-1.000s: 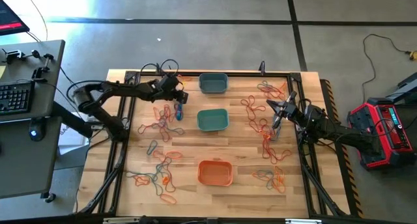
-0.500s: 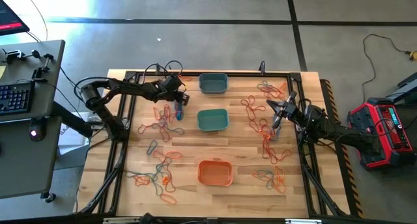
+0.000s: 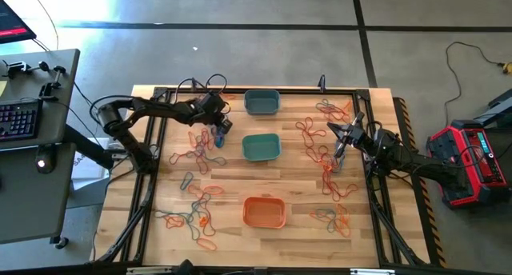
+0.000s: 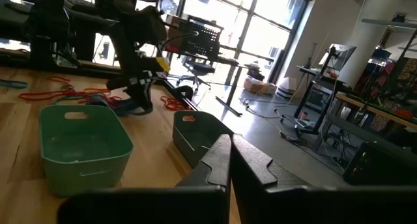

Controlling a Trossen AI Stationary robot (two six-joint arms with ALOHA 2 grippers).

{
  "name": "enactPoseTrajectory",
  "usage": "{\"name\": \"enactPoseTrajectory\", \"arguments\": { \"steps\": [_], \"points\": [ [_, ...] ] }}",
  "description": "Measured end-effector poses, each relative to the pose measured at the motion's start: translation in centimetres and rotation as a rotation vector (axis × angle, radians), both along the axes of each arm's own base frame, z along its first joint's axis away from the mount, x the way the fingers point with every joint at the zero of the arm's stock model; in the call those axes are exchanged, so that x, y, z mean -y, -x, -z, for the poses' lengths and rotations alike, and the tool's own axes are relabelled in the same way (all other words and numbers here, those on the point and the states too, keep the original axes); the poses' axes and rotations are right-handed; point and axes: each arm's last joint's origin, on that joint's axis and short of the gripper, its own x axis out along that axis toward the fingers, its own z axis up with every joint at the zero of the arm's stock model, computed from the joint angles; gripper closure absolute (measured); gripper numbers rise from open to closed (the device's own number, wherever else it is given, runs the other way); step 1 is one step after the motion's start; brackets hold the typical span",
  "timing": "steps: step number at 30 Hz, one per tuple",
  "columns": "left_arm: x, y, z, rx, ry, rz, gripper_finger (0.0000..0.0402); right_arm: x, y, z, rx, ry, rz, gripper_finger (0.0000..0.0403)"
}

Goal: Sort rubber bands into baskets
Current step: Put the blue rubber band into the blue bin

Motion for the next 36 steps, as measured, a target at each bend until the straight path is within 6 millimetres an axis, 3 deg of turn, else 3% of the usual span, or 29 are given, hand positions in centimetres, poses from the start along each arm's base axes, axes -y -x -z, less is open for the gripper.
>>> {"name": "enactPoseTrajectory", "arguments": {
  "steps": [12,25,31,36],
  "points": [
    [2.1,0.5,-6.9,0.192,-0.173,0.055,0.0401,0.0,0.0,0.0,0.0,0.0,0.0,0.0403],
    [3.1,-0.4,-9.7,0.361,-0.29,0.09,0.0401,0.0,0.0,0.0,0.0,0.0,0.0,0.0403],
    [2.3,-2.7,-12.0,0.397,-0.336,0.123,0.0401,0.0,0.0,0.0,0.0,0.0,0.0,0.0403],
    [0.7,-6.1,-13.9,0.403,-0.384,0.204,0.0401,0.0,0.0,0.0,0.0,0.0,0.0,0.0403]
  ]
}}
